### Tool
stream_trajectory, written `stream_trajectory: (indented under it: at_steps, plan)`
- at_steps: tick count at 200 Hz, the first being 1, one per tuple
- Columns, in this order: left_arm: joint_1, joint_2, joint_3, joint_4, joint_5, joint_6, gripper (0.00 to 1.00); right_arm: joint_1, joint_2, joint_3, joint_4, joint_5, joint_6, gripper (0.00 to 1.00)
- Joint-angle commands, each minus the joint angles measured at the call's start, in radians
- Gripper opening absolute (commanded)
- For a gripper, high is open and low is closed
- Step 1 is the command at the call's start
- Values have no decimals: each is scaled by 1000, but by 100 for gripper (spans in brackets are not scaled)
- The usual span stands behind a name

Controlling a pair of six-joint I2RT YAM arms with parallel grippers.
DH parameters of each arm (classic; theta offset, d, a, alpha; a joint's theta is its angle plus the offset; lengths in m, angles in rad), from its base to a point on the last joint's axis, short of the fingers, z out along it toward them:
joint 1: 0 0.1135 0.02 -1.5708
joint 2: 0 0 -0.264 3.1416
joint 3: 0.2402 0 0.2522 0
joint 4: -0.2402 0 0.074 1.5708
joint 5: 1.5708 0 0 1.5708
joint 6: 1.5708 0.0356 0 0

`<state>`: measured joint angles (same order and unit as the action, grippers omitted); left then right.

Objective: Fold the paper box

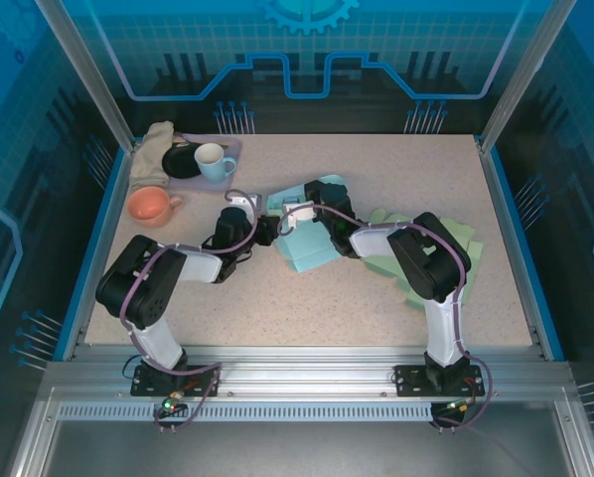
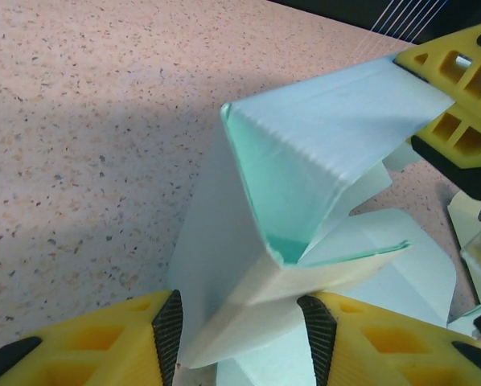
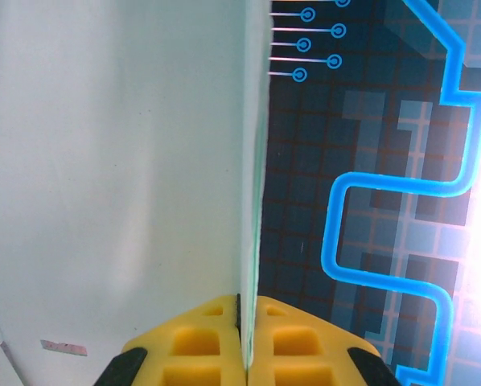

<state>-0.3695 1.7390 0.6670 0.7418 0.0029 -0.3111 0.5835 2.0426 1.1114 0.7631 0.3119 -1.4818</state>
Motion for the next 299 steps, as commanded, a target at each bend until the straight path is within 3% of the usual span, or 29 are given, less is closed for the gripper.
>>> stream_trajectory:
  at_steps: [1, 47, 119, 194, 209, 240, 262, 299]
  plan:
    - [-3, 0, 54, -23, -56, 16, 48, -7, 5, -10, 4, -28, 34, 0]
    - [-2, 17, 93, -80, -102, -5, 47, -7, -22, -14, -48, -60, 71, 0]
    - [-17, -2, 96, -110, -179, 38, 46, 2, -112, 47, -380, -163, 187, 0]
    - [-71, -43, 74, -160, -379, 84, 40, 13, -136, 96, -527, -174, 219, 0]
    - [-87, -50, 78, -190, -462, 79, 36, 13, -137, 94, -521, -168, 222, 0]
    - [-131, -46, 96, -256, -607, 93, 17, 11, -155, 100, -512, -170, 272, 0]
    - [-151, -35, 76, -226, -635, 118, 9, 11, -187, 128, -591, -203, 322, 4]
    - [-173, -11, 14, -91, -614, 173, 7, 7, -248, 175, -736, -266, 398, 20]
